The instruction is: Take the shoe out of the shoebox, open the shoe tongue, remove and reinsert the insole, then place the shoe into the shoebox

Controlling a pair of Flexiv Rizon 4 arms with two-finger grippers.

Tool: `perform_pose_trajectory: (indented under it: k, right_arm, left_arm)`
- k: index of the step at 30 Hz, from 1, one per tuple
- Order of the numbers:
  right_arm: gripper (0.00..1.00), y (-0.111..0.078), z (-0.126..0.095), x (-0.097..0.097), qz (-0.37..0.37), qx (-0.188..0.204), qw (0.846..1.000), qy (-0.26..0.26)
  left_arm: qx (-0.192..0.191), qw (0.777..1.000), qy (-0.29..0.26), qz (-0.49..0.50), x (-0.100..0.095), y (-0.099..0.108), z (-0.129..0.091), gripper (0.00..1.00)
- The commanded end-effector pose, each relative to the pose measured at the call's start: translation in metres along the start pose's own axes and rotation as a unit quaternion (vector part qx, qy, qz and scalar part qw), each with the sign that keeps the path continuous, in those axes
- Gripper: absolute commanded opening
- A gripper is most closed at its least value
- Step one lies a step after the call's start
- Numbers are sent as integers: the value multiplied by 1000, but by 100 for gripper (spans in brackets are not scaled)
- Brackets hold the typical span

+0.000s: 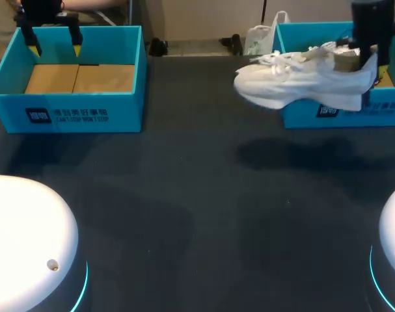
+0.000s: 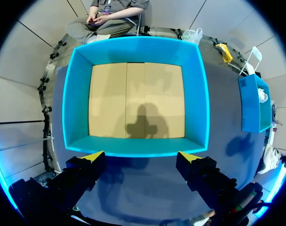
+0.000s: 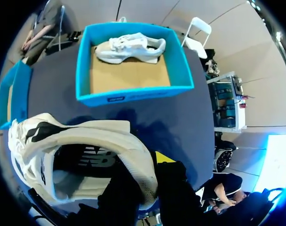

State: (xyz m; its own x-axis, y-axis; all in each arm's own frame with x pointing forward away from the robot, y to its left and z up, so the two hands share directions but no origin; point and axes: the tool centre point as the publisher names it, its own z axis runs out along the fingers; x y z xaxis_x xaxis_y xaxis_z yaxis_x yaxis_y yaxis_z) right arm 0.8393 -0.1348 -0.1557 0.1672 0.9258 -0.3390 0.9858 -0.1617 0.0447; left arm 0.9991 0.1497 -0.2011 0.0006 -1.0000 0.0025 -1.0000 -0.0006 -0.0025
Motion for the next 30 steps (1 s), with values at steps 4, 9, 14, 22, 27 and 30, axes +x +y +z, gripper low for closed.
perform_pose_trajectory:
  k: [4, 9, 14, 22, 27, 30]
  right_arm:
    - [0, -42, -14, 32, -23, -26, 999, -6]
    - [0, -64, -20, 56, -29, -22, 999, -8]
    - [0, -83, -23, 81, -21, -15, 1000, -8]
    - [0, -119, -25, 121, 2, -16, 1000, 9]
    - [0, -143, -25, 137, -4, -16, 1000, -7]
    - [0, -157, -23, 144, -9, -18, 1000, -5]
  left_arm:
    - [0, 1000, 0, 0, 0, 0, 0, 100]
    - [0, 1000, 0, 0, 0, 0, 0, 100]
    - [0, 1000, 0, 0, 0, 0, 0, 100]
    - [0, 1000, 0, 0, 0, 0, 0, 100]
    - [0, 1000, 0, 0, 0, 0, 0, 100]
    - [0, 1000, 0, 0, 0, 0, 0, 100]
